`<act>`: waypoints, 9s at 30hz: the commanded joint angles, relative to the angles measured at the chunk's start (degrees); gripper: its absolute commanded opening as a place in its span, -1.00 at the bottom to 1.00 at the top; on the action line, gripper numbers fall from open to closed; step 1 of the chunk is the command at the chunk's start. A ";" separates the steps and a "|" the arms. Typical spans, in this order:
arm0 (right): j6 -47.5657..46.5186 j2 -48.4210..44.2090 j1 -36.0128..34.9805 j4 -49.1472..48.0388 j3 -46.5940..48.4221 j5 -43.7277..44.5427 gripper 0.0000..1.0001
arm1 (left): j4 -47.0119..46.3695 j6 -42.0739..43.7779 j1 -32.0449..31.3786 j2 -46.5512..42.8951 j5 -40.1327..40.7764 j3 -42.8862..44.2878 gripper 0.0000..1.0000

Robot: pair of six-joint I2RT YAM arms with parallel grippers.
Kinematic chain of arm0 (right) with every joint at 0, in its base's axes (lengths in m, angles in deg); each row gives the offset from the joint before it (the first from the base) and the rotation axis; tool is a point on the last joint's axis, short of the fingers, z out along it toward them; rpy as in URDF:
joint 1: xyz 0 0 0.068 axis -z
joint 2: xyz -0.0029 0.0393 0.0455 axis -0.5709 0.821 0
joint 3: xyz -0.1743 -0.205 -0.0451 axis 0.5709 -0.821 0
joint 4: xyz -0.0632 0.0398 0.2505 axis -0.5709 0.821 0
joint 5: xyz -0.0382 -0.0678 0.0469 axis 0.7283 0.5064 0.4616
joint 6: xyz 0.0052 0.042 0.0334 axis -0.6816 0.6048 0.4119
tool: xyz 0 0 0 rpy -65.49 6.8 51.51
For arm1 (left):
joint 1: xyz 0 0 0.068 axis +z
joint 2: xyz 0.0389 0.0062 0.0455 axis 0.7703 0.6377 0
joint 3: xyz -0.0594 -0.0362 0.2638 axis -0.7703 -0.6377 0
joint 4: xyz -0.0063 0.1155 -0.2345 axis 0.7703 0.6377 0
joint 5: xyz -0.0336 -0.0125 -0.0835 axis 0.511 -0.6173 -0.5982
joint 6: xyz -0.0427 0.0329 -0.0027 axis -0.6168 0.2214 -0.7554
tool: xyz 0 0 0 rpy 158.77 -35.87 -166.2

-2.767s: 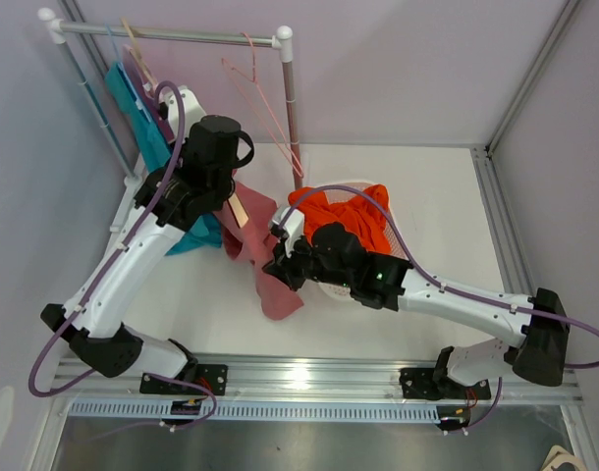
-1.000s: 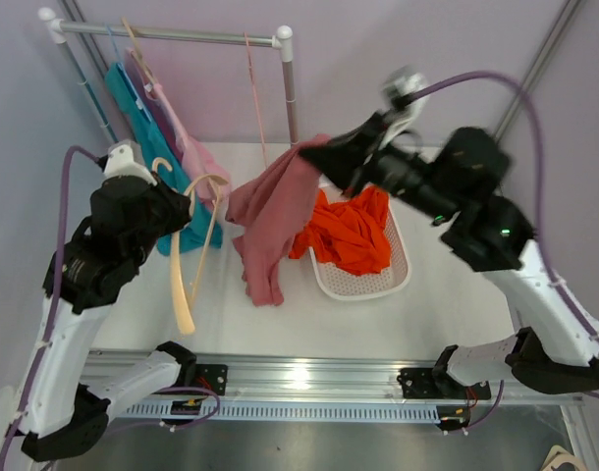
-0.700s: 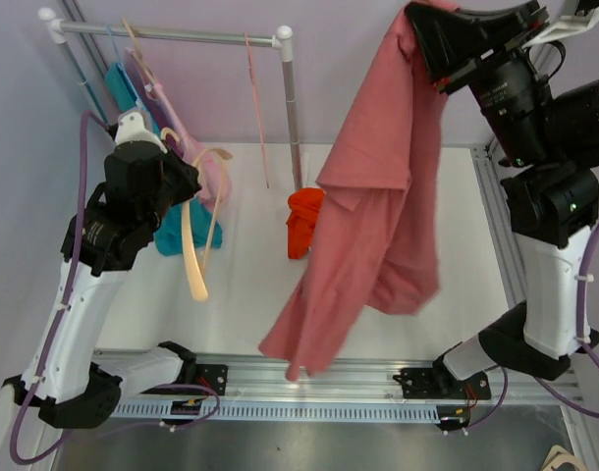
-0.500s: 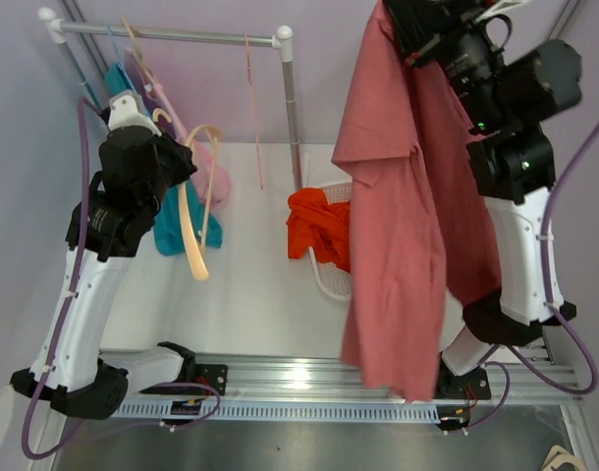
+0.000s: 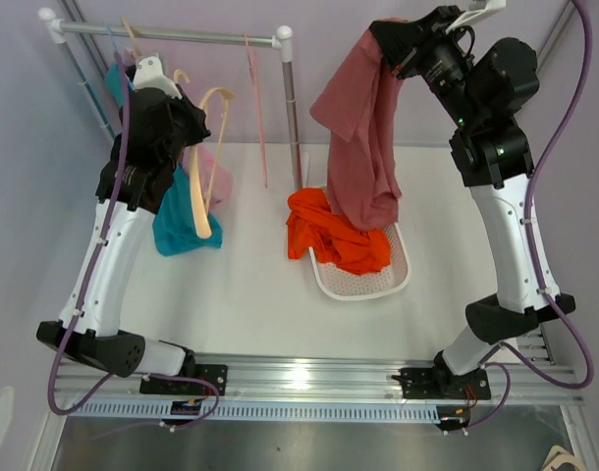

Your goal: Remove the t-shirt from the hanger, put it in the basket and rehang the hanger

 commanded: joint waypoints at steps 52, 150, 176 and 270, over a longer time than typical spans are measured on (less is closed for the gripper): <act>-1.24 -16.87 -13.97 26.35 -48.70 30.64 0.99 | -0.68 10.27 2.54 20.88 -16.51 32.52 0.73; -1.59 -12.82 -17.75 25.99 -48.08 17.72 0.99 | -22.58 17.75 8.78 19.54 5.38 26.00 -0.99; -11.17 -23.64 -29.17 15.73 -48.43 -7.49 0.99 | -6.48 1.49 1.32 -17.63 0.18 -10.02 -0.99; -12.48 -12.74 -61.79 -29.35 -68.12 38.64 0.91 | -12.89 2.28 -4.93 -10.16 28.32 -6.06 -0.99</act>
